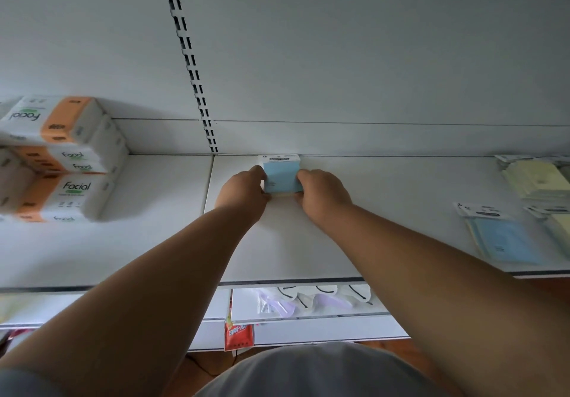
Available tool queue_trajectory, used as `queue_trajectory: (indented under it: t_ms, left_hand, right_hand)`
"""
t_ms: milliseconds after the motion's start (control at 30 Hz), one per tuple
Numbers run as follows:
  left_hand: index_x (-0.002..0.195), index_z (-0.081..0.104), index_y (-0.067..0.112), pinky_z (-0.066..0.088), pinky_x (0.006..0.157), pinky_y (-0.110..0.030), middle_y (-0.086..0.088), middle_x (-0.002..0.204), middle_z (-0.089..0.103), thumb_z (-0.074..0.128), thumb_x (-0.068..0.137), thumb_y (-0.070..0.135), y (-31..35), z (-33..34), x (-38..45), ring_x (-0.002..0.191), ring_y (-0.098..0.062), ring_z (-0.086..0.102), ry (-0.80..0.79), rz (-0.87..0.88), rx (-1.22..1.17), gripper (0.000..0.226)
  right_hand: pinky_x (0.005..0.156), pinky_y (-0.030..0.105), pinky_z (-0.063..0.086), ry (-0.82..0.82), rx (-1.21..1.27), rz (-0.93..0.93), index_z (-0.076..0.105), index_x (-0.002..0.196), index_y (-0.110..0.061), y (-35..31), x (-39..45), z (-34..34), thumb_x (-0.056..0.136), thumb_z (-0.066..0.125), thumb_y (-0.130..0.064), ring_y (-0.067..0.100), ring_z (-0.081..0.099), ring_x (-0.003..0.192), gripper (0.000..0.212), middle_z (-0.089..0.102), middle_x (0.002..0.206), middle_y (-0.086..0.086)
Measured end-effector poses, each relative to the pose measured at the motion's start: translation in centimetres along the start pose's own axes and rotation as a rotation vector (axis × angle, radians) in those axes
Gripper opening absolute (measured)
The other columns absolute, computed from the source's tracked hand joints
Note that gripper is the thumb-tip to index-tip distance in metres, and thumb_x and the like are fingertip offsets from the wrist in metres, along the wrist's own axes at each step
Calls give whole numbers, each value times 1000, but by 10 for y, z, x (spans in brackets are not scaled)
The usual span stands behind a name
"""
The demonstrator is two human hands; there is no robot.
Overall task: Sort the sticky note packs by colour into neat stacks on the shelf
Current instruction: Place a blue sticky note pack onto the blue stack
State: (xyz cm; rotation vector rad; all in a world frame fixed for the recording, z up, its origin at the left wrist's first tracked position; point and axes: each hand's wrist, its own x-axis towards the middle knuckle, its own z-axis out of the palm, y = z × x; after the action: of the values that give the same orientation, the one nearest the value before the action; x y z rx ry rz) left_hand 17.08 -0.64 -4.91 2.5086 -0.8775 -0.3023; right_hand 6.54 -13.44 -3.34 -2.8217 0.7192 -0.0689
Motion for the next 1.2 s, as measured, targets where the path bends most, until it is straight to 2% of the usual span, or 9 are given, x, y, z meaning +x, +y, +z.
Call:
queue_trajectory:
  t_ms: [133,233,367,567,700,867,967,1033,1200]
  left_hand:
    - [118,50,17,48,79,-38,-8,108,57,63,80,14,4,2,-20,97,-29,55,126,-12,47,40]
    - [116,50,17,47,77,-34,-5,106,57,66,79,19,14,8,-46,94,-27,57,210,28,-8,40]
    - [107,55,24,41,67,-24,6,91,58,66,81,27,46,27,-71,79,-13,55,116,198,-33,28]
    - [100,60,28,40,67,-22,13,84,54,63,80,28,122,68,-76,76,-10,54,27,321,-88,20]
    - [98,63,27,39,68,-22,13,83,55,62,81,27,185,105,-79,77,-9,55,-71,368,-133,17]
    - [104,65,25,38,72,-20,13,86,57,60,83,30,256,142,-80,81,-9,54,-142,316,-181,23]
    - [113,64,22,39,76,-20,9,97,65,59,85,32,290,160,-79,92,-13,59,-158,198,-232,30]
    - [116,63,20,38,78,-21,4,106,66,57,86,32,305,171,-78,100,-18,59,-152,103,-213,33]
    - [116,58,12,41,74,-25,-3,105,67,60,81,29,317,180,-80,100,-24,60,-141,-78,-197,39]
  right_hand:
    - [82,41,51,23,96,24,52,118,-7,5,-13,-5,83,59,-23,37,57,102,39,61,110,16]
    - [84,40,50,99,158,14,55,118,-5,17,-29,-10,84,60,-23,34,58,103,38,62,113,15]
    - [79,35,50,170,213,14,59,114,-9,47,-57,-22,88,59,-27,27,61,96,31,63,109,8]
    - [66,29,46,247,166,97,62,91,-17,123,-102,-51,89,57,-29,17,57,76,13,62,86,-3]
    - [70,29,45,237,149,146,63,95,-18,189,-132,-67,89,58,-29,17,58,81,14,61,91,-2]
    - [85,34,47,162,94,254,63,113,-15,267,-155,-89,88,62,-28,26,57,102,29,57,113,8]
    - [87,37,46,44,-103,344,57,118,-15,295,-162,-92,86,59,-38,32,53,107,40,55,115,13]
    - [84,36,45,-7,-130,380,52,119,-16,302,-165,-87,86,57,-44,33,54,105,44,57,113,13]
    - [86,35,47,45,343,441,45,132,-15,297,-158,-76,85,63,-28,32,58,107,52,59,119,13]
